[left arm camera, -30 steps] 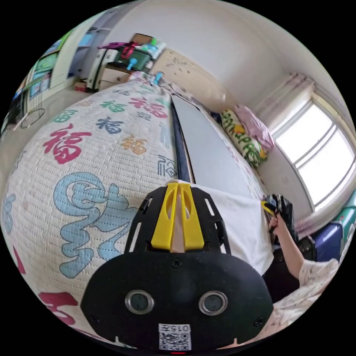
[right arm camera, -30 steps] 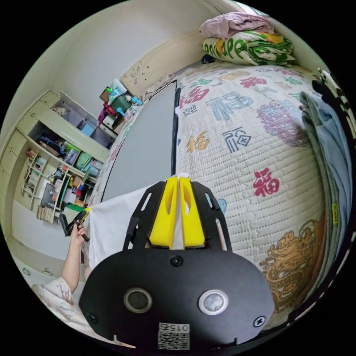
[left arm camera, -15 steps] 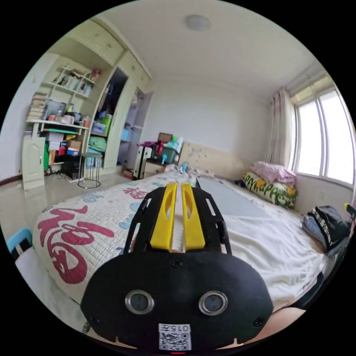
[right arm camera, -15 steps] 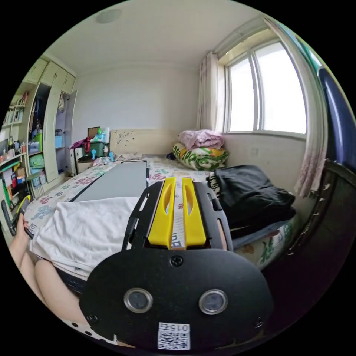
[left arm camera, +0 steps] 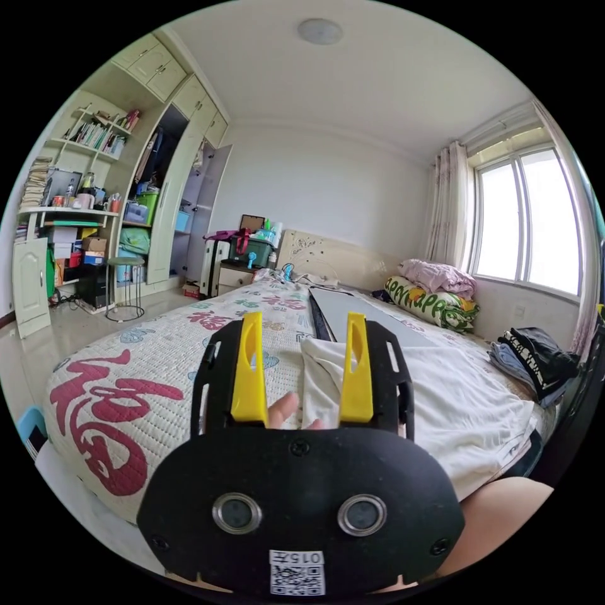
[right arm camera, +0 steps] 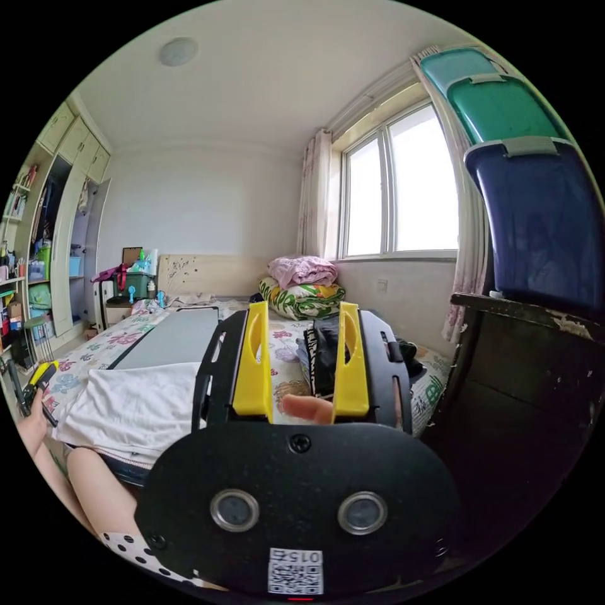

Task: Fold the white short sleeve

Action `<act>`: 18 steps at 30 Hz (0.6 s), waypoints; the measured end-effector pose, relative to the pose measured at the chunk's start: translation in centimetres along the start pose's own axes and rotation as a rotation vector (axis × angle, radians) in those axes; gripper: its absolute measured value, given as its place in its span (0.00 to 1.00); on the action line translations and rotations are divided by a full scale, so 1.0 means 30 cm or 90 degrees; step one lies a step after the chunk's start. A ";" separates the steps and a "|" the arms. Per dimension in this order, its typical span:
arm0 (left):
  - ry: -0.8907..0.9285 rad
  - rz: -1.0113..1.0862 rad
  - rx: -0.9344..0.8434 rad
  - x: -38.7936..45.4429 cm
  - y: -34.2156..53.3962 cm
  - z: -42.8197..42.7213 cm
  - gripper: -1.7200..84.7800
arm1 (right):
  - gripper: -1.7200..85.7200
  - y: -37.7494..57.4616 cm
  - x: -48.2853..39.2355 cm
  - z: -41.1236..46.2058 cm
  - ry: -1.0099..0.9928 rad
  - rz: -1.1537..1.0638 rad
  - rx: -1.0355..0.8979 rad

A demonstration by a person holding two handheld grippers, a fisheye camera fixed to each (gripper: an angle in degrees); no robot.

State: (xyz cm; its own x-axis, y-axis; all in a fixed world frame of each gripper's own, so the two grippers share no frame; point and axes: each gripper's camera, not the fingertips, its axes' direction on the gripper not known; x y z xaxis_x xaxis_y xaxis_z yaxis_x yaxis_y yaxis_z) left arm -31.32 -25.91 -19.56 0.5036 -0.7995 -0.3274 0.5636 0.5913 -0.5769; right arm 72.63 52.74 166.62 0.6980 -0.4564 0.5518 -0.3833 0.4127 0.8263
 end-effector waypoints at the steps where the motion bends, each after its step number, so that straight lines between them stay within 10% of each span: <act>1: -0.004 -0.006 0.002 -0.002 0.006 -0.003 0.23 | 0.20 0.031 0.023 -0.009 0.007 0.002 0.007; 18: -0.059 -0.049 -0.011 -0.056 0.031 0.006 0.26 | 0.21 0.388 0.466 0.133 0.007 0.047 -0.005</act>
State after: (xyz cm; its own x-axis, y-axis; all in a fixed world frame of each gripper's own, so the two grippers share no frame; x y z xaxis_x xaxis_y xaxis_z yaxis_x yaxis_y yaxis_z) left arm -31.53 -23.98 -19.40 0.5176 -0.8291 -0.2115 0.5925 0.5257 -0.6104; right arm 75.52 48.02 184.41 0.6750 -0.4155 0.6097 -0.4296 0.4505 0.7826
